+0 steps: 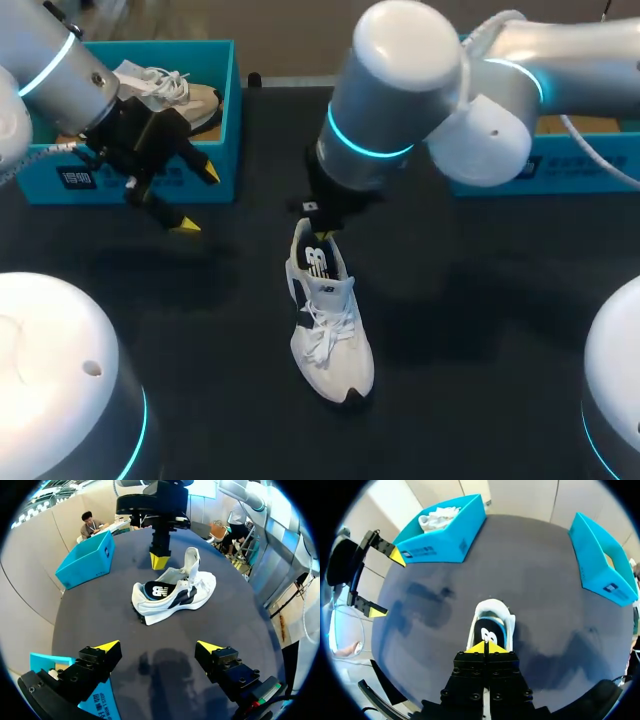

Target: Take the shoe out of the shoebox, open the shoe tongue, remove and reinsert the insole, then place the shoe into the shoebox

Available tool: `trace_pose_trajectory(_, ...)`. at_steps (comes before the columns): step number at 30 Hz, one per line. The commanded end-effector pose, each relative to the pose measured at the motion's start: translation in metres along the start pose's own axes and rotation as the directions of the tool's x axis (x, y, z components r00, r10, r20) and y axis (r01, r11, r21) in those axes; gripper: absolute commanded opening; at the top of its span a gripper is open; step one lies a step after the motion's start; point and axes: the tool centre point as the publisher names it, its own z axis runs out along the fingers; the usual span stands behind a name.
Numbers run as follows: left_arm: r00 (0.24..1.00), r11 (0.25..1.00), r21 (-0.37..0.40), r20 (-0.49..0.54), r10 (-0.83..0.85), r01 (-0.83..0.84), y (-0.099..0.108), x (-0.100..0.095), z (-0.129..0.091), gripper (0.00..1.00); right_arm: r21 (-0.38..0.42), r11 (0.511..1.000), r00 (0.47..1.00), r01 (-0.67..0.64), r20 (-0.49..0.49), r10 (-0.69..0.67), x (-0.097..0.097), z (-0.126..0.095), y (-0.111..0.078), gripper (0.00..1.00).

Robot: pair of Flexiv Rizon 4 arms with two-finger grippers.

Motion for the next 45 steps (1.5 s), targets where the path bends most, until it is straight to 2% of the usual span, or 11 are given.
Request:
trace_pose_trajectory(1,1.000,1.000,-0.002,-0.001,0.000,0.000,0.000,0.000,0.000,1.00,0.001,1.000,0.998,-0.027,0.055,0.027,0.008,0.009,-0.011,0.00)
trace_pose_trajectory(7,1.000,1.000,-0.002,-0.001,0.000,0.000,0.000,0.000,0.000,1.00,0.037,0.997,0.994,-0.063,0.091,0.060,0.012,0.019,-0.027,0.00)
trace_pose_trajectory(13,1.000,1.000,-0.002,-0.001,0.000,0.000,0.000,0.000,0.000,1.00,0.050,0.995,0.991,-0.087,0.110,0.081,0.009,0.033,-0.035,0.00)
trace_pose_trajectory(24,1.000,1.000,-0.002,-0.001,0.000,0.000,0.000,0.000,0.000,1.00,0.082,0.989,0.985,-0.124,0.127,0.113,-0.013,0.059,-0.052,0.00)
trace_pose_trajectory(34,1.000,1.000,-0.002,-0.001,0.000,0.000,0.000,0.000,0.000,1.00,0.091,0.990,0.986,-0.112,0.133,0.099,-0.021,0.076,-0.050,0.00)
trace_pose_trajectory(39,1.000,1.000,-0.002,-0.001,0.000,0.000,0.000,0.000,0.000,1.00,0.121,0.988,0.989,-0.097,0.119,0.082,-0.021,0.088,-0.050,0.00)
trace_pose_trajectory(45,1.000,1.000,-0.002,-0.001,0.000,0.000,0.000,0.000,0.000,1.00,0.142,0.986,0.992,-0.092,0.105,0.077,-0.019,0.093,-0.054,0.00)
